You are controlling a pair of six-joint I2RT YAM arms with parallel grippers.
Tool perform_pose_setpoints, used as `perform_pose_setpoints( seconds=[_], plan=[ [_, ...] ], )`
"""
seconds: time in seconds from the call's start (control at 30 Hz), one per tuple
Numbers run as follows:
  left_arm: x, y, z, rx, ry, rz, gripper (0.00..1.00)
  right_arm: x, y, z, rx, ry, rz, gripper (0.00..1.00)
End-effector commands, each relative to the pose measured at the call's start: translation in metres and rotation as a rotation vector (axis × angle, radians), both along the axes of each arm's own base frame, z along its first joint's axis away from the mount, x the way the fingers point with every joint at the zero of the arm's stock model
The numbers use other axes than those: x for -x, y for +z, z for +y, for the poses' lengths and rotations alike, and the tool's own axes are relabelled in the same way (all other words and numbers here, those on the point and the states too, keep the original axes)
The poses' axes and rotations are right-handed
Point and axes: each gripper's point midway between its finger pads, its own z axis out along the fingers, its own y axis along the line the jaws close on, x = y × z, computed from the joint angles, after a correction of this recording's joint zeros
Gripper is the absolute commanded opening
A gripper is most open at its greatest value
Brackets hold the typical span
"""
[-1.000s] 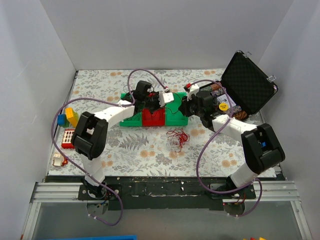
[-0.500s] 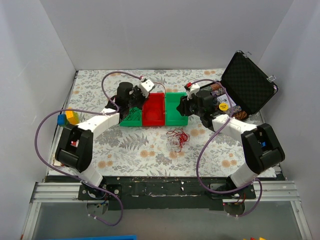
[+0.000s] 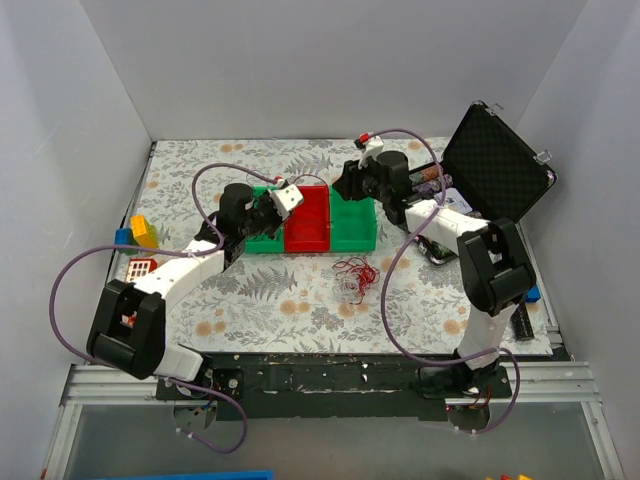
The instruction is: Untangle the cables
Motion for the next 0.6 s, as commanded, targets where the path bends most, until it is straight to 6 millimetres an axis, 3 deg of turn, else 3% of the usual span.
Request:
perform_pose_setpoints(
  seconds=[0.0, 0.13, 0.27, 0.43, 0.57],
  plan=[
    [0.017, 0.01, -0.003, -0.018, -0.091, -0.052, 0.0, -0.022, 0.032, 0.021, -0.094, 0.041, -0.062, 0.51],
    [0.02, 0.005, -0.003, -0.024, -0.1, -0.038, 0.0, -0.023, 0.038, 0.038, -0.134, 0.101, -0.062, 0.52],
    [0.018, 0.005, -0.002, -0.018, -0.084, -0.04, 0.0, -0.011, 0.045, 0.056, -0.143, 0.149, -0.086, 0.52],
    [0.018, 0.003, -0.001, -0.023, -0.085, -0.043, 0.0, -0.006, 0.026, 0.066, -0.123, 0.17, -0.053, 0.51],
    [0.018, 0.001, -0.001, -0.024, -0.081, -0.039, 0.0, -0.004, 0.023, 0.068, -0.123, 0.184, -0.047, 0.48]
  ],
)
